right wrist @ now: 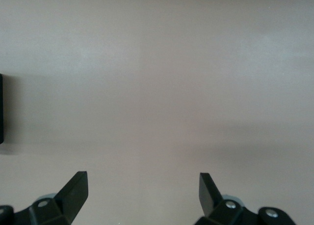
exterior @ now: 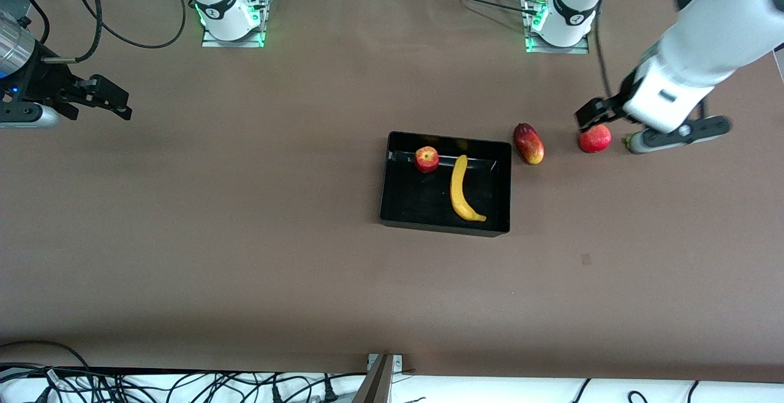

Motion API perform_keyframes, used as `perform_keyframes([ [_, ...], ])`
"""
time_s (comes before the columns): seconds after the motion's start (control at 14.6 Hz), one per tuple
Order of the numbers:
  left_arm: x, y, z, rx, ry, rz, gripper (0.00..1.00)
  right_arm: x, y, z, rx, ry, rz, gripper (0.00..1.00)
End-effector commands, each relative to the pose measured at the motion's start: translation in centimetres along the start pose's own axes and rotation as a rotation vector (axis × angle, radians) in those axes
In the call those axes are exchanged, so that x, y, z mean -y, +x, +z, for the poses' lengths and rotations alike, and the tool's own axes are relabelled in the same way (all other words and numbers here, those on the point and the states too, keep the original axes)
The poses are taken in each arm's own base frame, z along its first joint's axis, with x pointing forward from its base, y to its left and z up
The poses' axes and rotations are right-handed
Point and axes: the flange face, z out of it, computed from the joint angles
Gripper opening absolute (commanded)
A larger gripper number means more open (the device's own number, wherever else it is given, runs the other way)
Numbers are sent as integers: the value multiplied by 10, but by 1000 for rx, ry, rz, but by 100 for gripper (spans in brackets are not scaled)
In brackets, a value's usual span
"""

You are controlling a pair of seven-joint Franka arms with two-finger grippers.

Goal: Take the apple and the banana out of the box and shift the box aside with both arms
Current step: 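Reach the left gripper into the black tray and grasp the red apple, then lift the red apple out of the tray with the left gripper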

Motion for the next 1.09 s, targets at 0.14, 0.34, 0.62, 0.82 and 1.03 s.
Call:
perform_keyframes([
  [0.14, -102, 8, 89, -37, -14, -277, 100, -3, 1, -4, 1, -7, -13, 100],
  [0.34, -151, 2, 147, -34, -30, -339, 100, -3, 1, -4, 1, -7, -13, 100],
  [0.62, -197, -20, 217, 23, -3, -281, 100, -3, 1, -4, 1, -7, -13, 100],
  [0.82, -231, -44, 260, 43, -15, -265, 100, -3, 1, -4, 1, -7, -13, 100],
  [1.03, -239, -59, 289, 52, 0, -276, 100, -3, 1, -4, 1, -7, -13, 100],
])
